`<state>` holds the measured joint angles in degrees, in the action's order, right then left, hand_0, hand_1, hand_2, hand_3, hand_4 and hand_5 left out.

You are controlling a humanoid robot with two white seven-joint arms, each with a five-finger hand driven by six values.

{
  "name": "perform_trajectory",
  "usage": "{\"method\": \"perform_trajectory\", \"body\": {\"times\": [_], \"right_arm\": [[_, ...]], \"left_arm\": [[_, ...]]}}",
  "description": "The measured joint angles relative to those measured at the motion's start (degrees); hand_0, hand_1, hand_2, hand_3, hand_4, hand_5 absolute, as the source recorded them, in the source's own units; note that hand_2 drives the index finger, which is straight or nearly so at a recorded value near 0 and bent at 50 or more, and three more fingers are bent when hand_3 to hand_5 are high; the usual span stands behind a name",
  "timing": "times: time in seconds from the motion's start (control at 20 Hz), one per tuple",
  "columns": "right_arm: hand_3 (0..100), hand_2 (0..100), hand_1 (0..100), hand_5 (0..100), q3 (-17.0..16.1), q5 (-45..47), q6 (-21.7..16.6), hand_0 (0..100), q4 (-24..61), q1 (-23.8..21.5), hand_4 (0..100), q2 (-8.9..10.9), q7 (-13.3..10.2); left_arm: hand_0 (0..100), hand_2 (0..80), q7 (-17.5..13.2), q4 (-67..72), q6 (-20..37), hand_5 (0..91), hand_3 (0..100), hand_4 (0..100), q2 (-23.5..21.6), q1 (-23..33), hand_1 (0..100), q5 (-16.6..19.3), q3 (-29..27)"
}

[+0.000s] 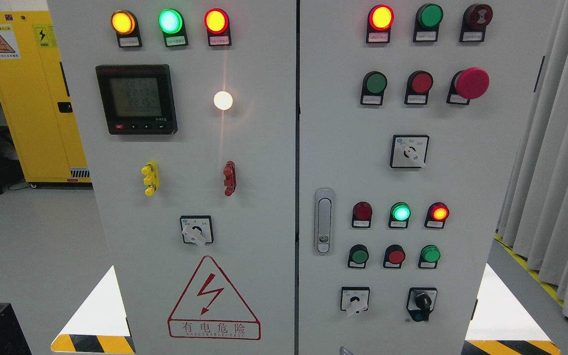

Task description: Press green start button

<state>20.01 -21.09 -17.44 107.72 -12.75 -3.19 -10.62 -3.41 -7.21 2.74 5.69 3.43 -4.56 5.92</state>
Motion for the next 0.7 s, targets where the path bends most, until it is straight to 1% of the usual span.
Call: {"method": "perform_trajectory", "body": {"times": [0.7], "right_arm": [[0,0,70,0,-0.22,-0.02,0.19,55,0.18,0.09,2,-0.04,0.00]], "left_arm": [[12,0.0,0.00,0.00,0.00,0.0,0,0,0.00,0.00,56,0.00,-0.01]]}}
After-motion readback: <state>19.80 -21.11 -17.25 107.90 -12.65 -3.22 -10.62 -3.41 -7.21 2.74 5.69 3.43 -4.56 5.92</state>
